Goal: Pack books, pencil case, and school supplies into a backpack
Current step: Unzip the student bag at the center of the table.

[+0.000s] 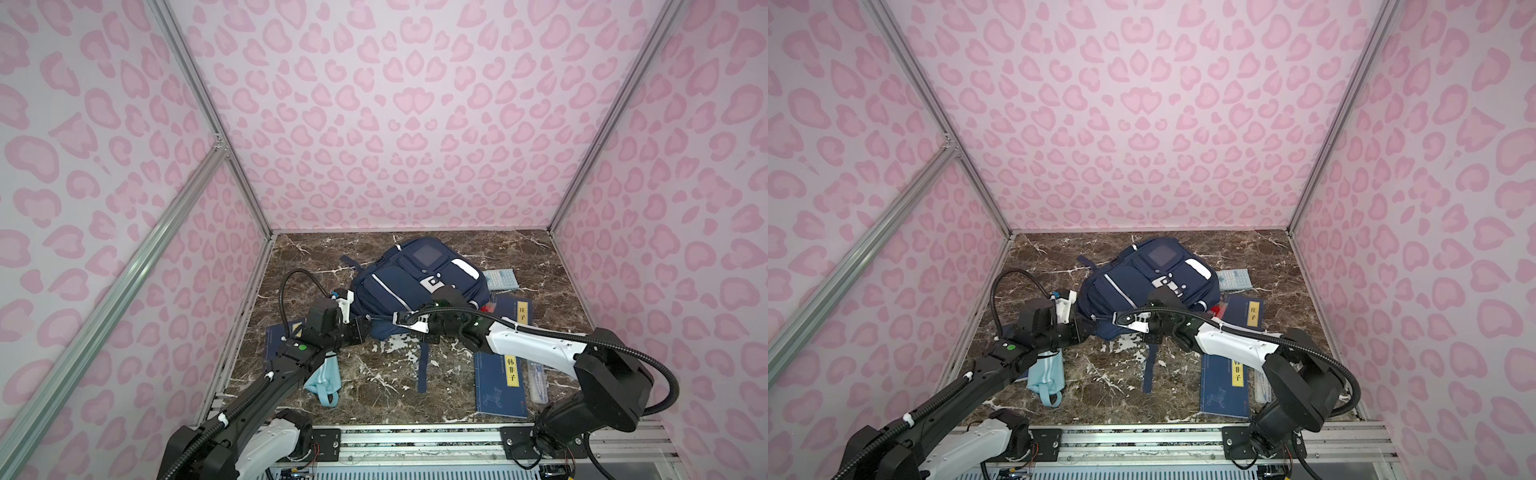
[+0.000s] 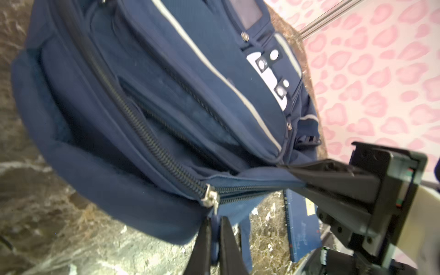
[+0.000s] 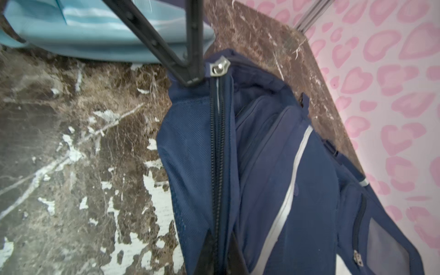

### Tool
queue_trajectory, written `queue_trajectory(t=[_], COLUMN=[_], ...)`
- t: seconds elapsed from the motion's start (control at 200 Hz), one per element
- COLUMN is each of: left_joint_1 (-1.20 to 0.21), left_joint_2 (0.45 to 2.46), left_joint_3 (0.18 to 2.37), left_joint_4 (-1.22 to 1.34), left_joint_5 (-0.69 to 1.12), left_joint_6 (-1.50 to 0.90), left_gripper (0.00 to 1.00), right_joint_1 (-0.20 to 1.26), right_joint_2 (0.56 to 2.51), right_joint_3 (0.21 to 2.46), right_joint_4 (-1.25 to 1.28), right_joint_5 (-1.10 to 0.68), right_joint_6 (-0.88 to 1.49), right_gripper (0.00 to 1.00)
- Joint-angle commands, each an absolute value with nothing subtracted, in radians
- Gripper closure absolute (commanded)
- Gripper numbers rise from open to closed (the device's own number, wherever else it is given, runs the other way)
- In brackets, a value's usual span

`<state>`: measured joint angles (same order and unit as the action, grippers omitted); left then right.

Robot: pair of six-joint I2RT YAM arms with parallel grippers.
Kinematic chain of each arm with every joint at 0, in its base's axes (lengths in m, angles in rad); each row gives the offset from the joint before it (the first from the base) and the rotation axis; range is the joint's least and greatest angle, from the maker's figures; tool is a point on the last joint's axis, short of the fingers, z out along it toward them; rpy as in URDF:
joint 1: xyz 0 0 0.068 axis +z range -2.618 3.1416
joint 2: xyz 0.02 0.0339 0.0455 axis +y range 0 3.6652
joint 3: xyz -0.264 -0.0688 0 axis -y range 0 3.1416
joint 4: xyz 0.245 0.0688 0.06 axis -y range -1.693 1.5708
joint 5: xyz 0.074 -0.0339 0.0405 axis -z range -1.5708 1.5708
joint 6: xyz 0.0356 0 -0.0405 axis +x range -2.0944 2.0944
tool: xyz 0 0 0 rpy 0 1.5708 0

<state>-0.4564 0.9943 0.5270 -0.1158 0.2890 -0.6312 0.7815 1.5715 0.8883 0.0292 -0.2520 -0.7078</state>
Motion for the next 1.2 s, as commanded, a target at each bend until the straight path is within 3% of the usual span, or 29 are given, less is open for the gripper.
queue_trajectory(t=[0.0, 0.19, 0.335, 0.475, 0.57, 0.75, 0.79, 0.87, 0.93, 1.09, 1.195], left_joint_1=[-0.544, -0.626, -0.652, -0.661, -0.661, -0.662, -0.66, -0.653, -0.615, -0.49, -0.384], left_joint_2=[0.946, 0.883, 0.908, 0.903, 0.908, 0.938, 0.938, 0.928, 0.922, 0.93, 0.98], left_joint_3=[0.496, 0.456, 0.461, 0.48, 0.478, 0.432, 0.437, 0.478, 0.507, 0.566, 0.576], left_joint_4=[-0.098, -0.074, -0.041, -0.052, -0.043, 0.051, 0.053, -0.02, -0.087, -0.209, -0.181], left_joint_5=[0.138, 0.102, 0.12, 0.127, 0.142, 0.184, 0.189, 0.157, 0.129, 0.02, 0.068], left_joint_6=[-0.701, -0.756, -0.772, -0.773, -0.771, -0.816, -0.814, -0.775, -0.73, -0.64, -0.609], left_gripper=[0.97, 0.97, 0.97, 0.97, 0.97, 0.97, 0.97, 0.97, 0.97, 0.97, 0.97], right_joint_1=[0.767, 0.895, 1.028, 1.039, 1.039, 1.045, 1.044, 1.032, 1.013, 0.961, 0.938], right_joint_2=[1.59, 1.434, 1.462, 1.615, 1.65, 1.646, 1.654, 1.676, 1.669, 1.569, 1.498], right_joint_3=[0.894, 0.792, 0.741, 0.856, 0.88, 0.858, 0.85, 0.845, 0.836, 0.752, 0.709], right_joint_4=[0.025, 0.038, 0.161, 0.133, 0.156, 0.232, 0.243, 0.206, 0.166, 0.134, 0.134], right_joint_5=[-0.042, -0.025, 0.085, 0.167, 0.13, 0.067, 0.066, 0.084, 0.078, -0.012, -0.018], right_joint_6=[-0.689, -0.616, -0.576, -0.548, -0.543, -0.489, -0.499, -0.539, -0.557, -0.607, -0.636], right_gripper=[0.66, 0.35, 0.33, 0.45, 0.55, 0.54, 0.63, 0.92, 1.0, 1.0, 1.0])
